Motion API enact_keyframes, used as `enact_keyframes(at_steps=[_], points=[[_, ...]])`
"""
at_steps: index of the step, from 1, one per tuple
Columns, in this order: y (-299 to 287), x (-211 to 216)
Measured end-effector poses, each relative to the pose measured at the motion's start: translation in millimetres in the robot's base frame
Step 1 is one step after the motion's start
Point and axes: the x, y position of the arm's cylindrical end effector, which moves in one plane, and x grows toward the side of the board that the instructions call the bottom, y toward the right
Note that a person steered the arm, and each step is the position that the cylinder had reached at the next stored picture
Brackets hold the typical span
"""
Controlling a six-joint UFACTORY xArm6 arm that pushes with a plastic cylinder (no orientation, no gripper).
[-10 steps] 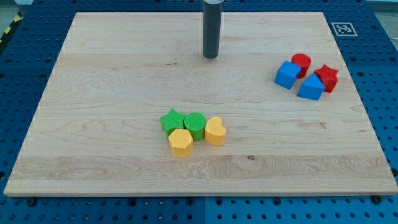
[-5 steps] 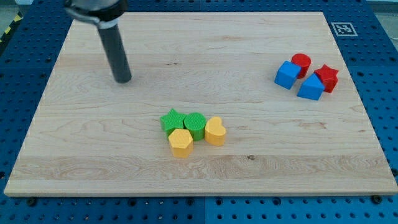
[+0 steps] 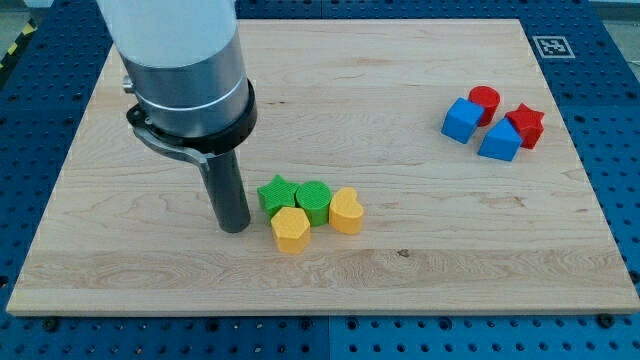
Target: Move the green star vertically to the green circle
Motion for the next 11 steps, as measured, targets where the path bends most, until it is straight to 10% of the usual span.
enact_keyframes(at_steps=[11], points=[[79.8,-27.5]])
